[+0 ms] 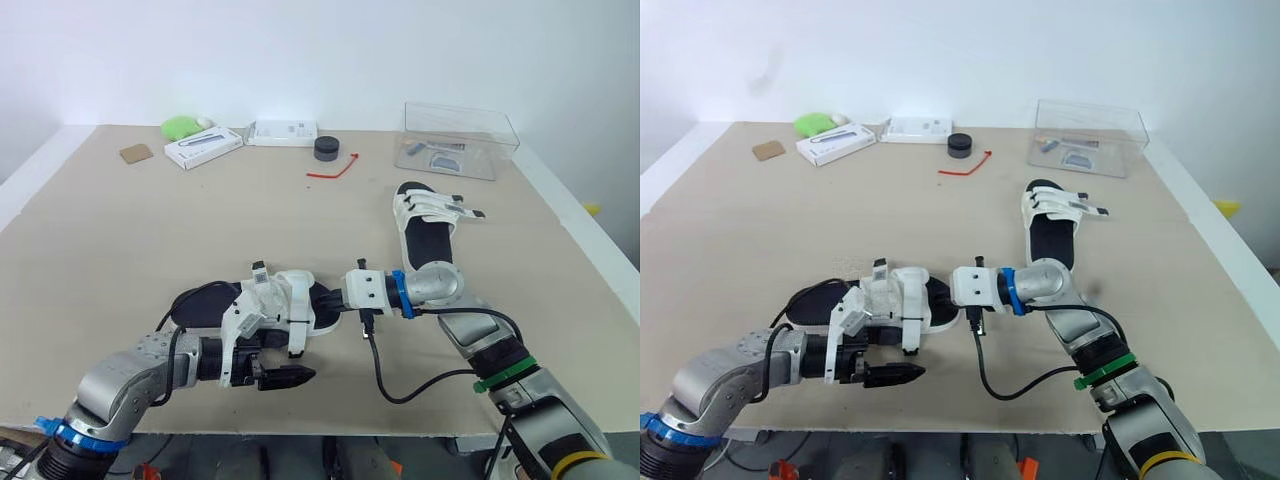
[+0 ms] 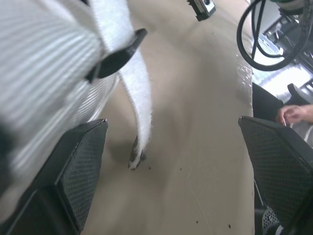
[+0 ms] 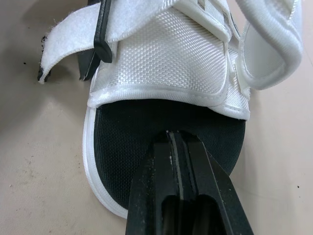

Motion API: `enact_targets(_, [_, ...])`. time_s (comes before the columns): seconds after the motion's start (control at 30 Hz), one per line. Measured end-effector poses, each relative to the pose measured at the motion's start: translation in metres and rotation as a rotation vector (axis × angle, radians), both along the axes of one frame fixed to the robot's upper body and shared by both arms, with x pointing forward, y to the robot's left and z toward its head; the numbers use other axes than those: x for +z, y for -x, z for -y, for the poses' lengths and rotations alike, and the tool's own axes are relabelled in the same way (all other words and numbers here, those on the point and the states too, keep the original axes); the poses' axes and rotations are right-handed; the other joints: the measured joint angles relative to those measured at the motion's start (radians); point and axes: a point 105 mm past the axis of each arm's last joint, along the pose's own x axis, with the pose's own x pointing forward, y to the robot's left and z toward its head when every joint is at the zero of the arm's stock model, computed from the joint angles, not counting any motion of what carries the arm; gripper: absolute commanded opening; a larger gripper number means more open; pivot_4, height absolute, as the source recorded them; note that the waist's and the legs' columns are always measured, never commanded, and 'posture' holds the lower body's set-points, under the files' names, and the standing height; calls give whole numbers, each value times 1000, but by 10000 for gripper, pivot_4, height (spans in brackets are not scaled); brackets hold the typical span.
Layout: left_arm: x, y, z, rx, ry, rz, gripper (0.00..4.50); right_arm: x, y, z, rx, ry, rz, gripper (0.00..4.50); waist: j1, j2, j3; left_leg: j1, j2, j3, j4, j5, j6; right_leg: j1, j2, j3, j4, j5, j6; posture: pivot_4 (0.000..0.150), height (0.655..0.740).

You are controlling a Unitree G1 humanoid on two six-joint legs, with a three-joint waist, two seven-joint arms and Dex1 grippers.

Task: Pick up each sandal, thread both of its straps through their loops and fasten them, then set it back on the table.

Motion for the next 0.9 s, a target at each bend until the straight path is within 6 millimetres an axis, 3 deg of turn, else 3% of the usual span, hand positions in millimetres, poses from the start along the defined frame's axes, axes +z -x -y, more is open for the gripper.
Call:
enact_targets(0.1, [-2, -3, 0, -5, -4, 9, 31441, 0, 0, 0, 0, 1, 1, 0, 0, 0, 0, 0, 0, 0, 0, 0, 0, 0, 0, 0, 0, 0, 0, 1500, 7400])
enact_targets(0.17, [-3, -12, -2, -2, -9, 17, 22611, 0, 0, 1, -2, 3, 3, 0, 0, 0, 0, 0, 0, 0, 0, 0, 0, 0, 0, 0, 0, 0, 0, 1500, 7400])
enact_targets(0.2, [-2, -16, -3, 3, -10, 30, 21326, 0, 0, 1, -1, 3, 4, 0, 0, 0, 0, 0, 0, 0, 0, 0, 0, 0, 0, 0, 0, 0, 0, 1500, 7400])
enact_targets(0.33, [5, -22, 0, 0, 12, 76, 6175, 0, 1, 0, 1, 2, 5, 0, 0, 0, 0, 0, 0, 0, -1, 0, 0, 0, 0, 0, -1, 0, 0, 1500, 7400])
enact_targets(0.37, [6, -24, -1, -3, 19, 82, 238, 0, 1, 0, 3, 1, 6, 0, 0, 0, 0, 0, 0, 0, -1, 0, 0, 0, 0, 0, -1, 0, 0, 1500, 7400])
enact_targets(0.57, [0, -9, -12, -50, -7, 55, 238, 1, 3, -2, 13, 1, 9, 0, 0, 0, 0, 0, 1, 0, -2, -2, 0, 0, 0, 0, -1, -2, -1, 1500, 7400])
enact_targets(0.7, [-8, 28, -26, -110, -48, -1, 238, 1, 5, -3, 29, 3, 14, 0, -3, 0, 0, 0, 3, 0, -2, -4, -1, -1, -2, 0, -1, -5, -2, 1500, 7400])
enact_targets(0.9, [-3, 36, -31, -132, -85, 33, 238, 1, 7, -8, 51, 0, 19, 0, 0, 1, 0, 2, 2, 0, -6, -6, 0, 0, -2, -1, -1, -8, -3, 1500, 7400])
